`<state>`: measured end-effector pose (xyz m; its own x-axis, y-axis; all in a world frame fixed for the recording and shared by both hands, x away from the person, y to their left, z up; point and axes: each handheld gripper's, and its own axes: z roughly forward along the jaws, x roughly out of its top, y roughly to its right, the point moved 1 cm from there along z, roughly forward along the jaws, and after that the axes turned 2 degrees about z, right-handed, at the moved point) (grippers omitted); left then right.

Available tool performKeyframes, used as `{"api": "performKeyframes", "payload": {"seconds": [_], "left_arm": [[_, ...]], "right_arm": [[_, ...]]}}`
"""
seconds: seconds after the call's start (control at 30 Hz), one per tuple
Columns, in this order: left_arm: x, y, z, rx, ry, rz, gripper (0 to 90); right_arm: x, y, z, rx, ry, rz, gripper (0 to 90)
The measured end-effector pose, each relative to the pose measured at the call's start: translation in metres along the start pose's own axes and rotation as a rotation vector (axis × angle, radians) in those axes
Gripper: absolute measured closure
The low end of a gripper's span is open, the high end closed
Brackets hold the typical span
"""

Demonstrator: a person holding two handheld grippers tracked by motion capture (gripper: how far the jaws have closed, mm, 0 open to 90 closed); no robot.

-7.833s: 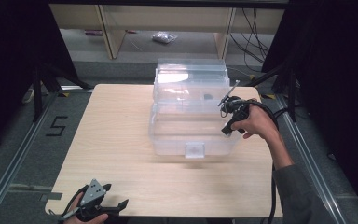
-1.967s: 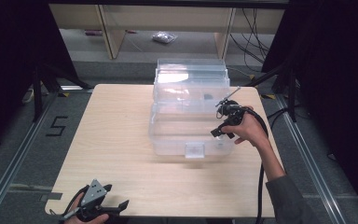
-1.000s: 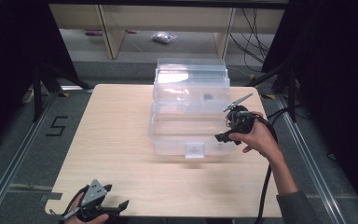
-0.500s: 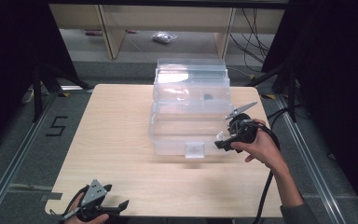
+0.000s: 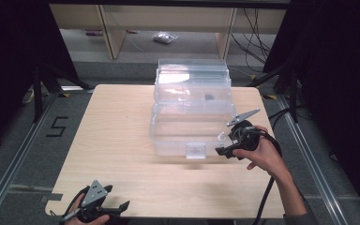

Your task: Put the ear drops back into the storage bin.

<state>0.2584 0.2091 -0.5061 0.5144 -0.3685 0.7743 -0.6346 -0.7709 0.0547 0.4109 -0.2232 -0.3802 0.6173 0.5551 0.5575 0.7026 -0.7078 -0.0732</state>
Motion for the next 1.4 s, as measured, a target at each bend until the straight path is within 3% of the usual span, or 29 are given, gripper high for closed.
{"api": "performKeyframes", "payload": {"seconds": [0.03,0.07,0.17,0.2,0.27,0.37,0.4,0.43,0.47,0.53,0.67,0.73,0.77,0.83,0.9,0.93,1.0,1.03,1.07,1.1,1.17,1.2,1.23,1.27,1.33,1.4], "left_arm": [[0.0,0.001,0.0,-0.006,0.009,-0.01,15.5],[0.0,0.001,0.0,-0.006,0.01,-0.01,15.5],[0.0,0.001,0.0,-0.006,0.009,-0.01,15.5],[0.0,0.0,0.0,0.004,-0.001,0.001,15.5],[0.0,0.0,0.0,0.001,0.001,-0.001,15.5],[0.0,0.001,0.0,-0.006,0.009,-0.011,15.5],[0.0,0.001,0.0,-0.007,0.009,-0.011,15.5],[0.0,0.001,0.0,-0.008,0.009,-0.012,15.5],[0.0,0.001,0.0,-0.005,0.011,-0.013,15.5],[0.0,0.001,0.0,-0.005,0.01,-0.013,15.5],[0.0,0.001,0.0,-0.004,0.012,-0.013,15.5],[0.0,0.0,-0.001,-0.006,0.0,-0.002,15.5],[0.0,0.0,0.0,-0.006,0.001,-0.003,15.5],[0.0,0.001,0.0,-0.003,0.011,-0.013,15.5],[0.0,0.001,0.0,-0.005,0.01,-0.013,15.5],[0.0,0.001,0.0,-0.003,0.01,-0.012,15.5],[0.0,0.001,0.0,-0.004,0.011,-0.012,15.5],[0.0,0.001,0.0,-0.004,0.011,-0.012,15.5],[0.0,0.001,0.0,-0.004,0.011,-0.012,15.5],[0.0,0.001,0.0,-0.004,0.009,-0.01,15.5],[0.0,0.001,0.0,-0.004,0.008,-0.009,15.5],[0.0,0.001,0.0,-0.004,0.008,-0.01,15.5],[0.0,0.001,0.0,-0.004,0.009,-0.01,15.5],[0.0,0.0,0.0,-0.004,0.002,-0.003,15.5],[0.0,0.001,0.0,-0.006,0.006,-0.008,15.5],[0.0,0.001,0.0,-0.004,0.01,-0.011,15.5]], "right_arm": [[-0.001,0.0,0.001,0.0,0.005,-0.016,21.8],[-0.002,-0.003,0.0,-0.001,-0.001,0.02,21.3],[-0.004,-0.004,0.001,0.012,0.01,-0.008,21.3],[-0.004,-0.006,-0.001,0.02,0.001,0.018,21.3],[-0.006,-0.007,0.001,0.011,0.017,-0.006,21.2],[-0.008,-0.011,0.002,0.02,0.024,0.02,20.9],[-0.009,-0.009,0.002,0.013,0.027,-0.019,20.8],[-0.009,-0.011,0.002,0.021,0.019,0.006,20.5],[-0.011,-0.01,0.003,0.015,0.023,-0.024,20.5],[-0.012,-0.013,0.003,0.03,0.016,0.01,20.4],[-0.017,-0.014,0.006,0.023,0.051,-0.037,20.3],[-0.02,-0.015,0.007,0.04,0.045,-0.044,20.2],[-0.021,-0.018,0.007,0.038,0.057,-0.024,20.2],[-0.023,-0.017,0.009,0.032,0.062,-0.056,20.2],[-0.025,-0.021,0.009,0.047,0.064,-0.027,20.1],[-0.026,-0.019,0.009,0.046,0.06,-0.052,20.1],[-0.029,-0.023,0.01,0.057,0.057,-0.032,20.0],[-0.029,-0.021,0.011,0.053,0.071,-0.064,20.0],[-0.031,-0.025,0.012,0.064,0.074,-0.023,20.0],[-0.032,-0.023,0.012,0.058,0.073,-0.057,19.8],[-0.034,-0.025,0.014,0.058,0.088,-0.058,19.4],[-0.035,-0.027,0.014,0.069,0.069,-0.047,19.3],[-0.036,-0.026,0.017,0.052,0.095,-0.071,19.3],[-0.037,-0.028,0.016,0.065,0.078,-0.052,19.2],[-0.039,-0.029,0.018,0.06,0.09,-0.069,19.1],[-0.041,-0.03,0.017,0.064,0.081,-0.052,19.0]]}}
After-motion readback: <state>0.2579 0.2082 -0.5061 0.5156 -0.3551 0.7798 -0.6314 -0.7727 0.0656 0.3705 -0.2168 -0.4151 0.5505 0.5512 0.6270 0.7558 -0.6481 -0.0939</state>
